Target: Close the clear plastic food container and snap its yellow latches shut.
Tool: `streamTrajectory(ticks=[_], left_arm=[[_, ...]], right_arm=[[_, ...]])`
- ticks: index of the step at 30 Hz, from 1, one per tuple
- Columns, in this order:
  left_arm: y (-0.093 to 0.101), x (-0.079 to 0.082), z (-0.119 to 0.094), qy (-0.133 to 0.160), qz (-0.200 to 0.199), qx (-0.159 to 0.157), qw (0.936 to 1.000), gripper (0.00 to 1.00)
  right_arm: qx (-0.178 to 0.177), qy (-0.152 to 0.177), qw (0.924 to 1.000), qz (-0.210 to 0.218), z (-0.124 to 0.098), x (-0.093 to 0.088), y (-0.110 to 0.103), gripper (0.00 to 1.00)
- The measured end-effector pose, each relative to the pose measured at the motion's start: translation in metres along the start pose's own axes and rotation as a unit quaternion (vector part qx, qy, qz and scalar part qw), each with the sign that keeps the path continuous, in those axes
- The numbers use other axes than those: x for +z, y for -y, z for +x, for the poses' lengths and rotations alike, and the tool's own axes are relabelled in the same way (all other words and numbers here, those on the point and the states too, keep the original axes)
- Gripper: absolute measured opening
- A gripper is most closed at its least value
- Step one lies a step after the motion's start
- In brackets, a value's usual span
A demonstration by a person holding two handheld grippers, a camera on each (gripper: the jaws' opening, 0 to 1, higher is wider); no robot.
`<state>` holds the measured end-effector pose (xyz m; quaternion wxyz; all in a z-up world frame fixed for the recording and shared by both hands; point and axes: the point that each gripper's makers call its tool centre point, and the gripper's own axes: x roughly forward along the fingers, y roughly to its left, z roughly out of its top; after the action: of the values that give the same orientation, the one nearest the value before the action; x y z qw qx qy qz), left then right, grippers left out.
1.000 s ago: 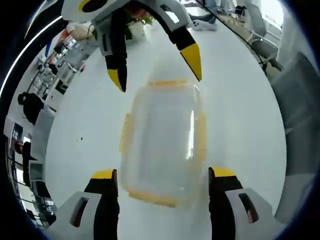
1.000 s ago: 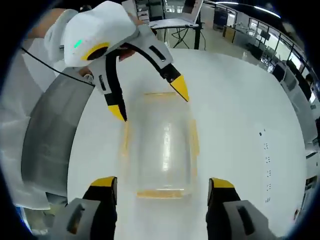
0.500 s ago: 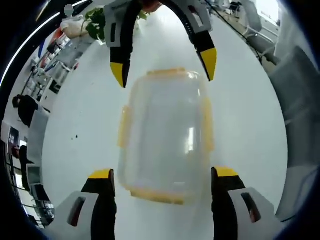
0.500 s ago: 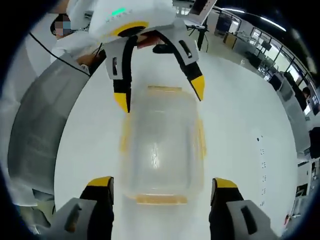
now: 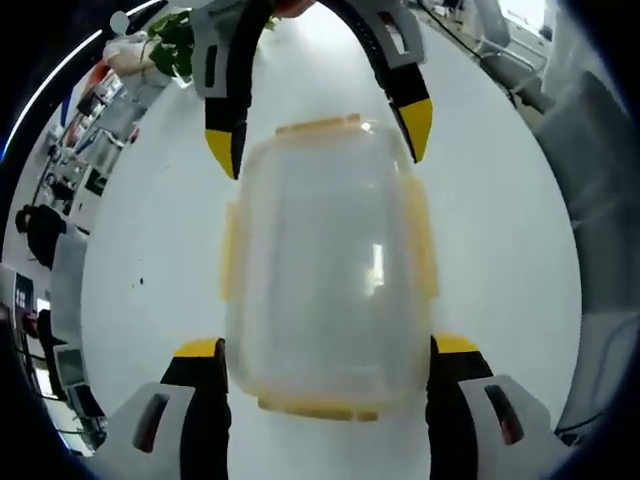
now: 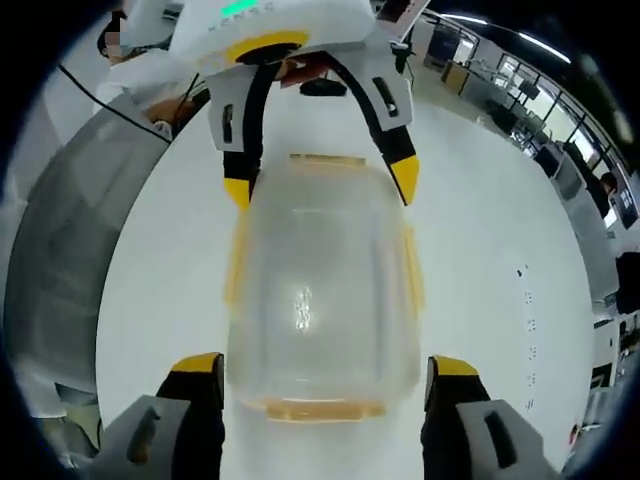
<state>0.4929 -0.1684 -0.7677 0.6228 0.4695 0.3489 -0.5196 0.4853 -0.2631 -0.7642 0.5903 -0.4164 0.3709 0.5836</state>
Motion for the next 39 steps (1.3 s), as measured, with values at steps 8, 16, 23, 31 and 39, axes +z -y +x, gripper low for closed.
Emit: streamTrajectory(ticks=[8, 16, 23, 31, 39], left_arm=[[0.001, -0.002, 0.005, -0.010, 0.008, -0.004, 0.9999, 0.81], [0.000, -0.003, 0.006, -0.015, 0.012, -0.003, 0.9998, 0.81], [0.004, -0.008, 0.005, -0.020, 0.021, -0.001, 0.9996, 0.82], [0.011, -0.023, -0.003, -0.023, 0.024, -0.002, 0.9994, 0.82], [0.011, -0.038, -0.008, -0.027, 0.020, 0.002, 0.9994, 0.82]], right_arm=[[0.000, -0.008, 1.0000, 0.000, 0.006, -0.005, -0.001, 0.81], [-0.002, -0.011, 0.9999, 0.004, 0.007, -0.005, -0.001, 0.80], [-0.003, -0.008, 0.9998, 0.016, 0.008, 0.000, -0.008, 0.80], [0.000, -0.001, 0.9998, 0.019, 0.014, 0.016, -0.015, 0.80], [0.006, 0.002, 0.9998, 0.018, 0.019, 0.032, -0.016, 0.80]])
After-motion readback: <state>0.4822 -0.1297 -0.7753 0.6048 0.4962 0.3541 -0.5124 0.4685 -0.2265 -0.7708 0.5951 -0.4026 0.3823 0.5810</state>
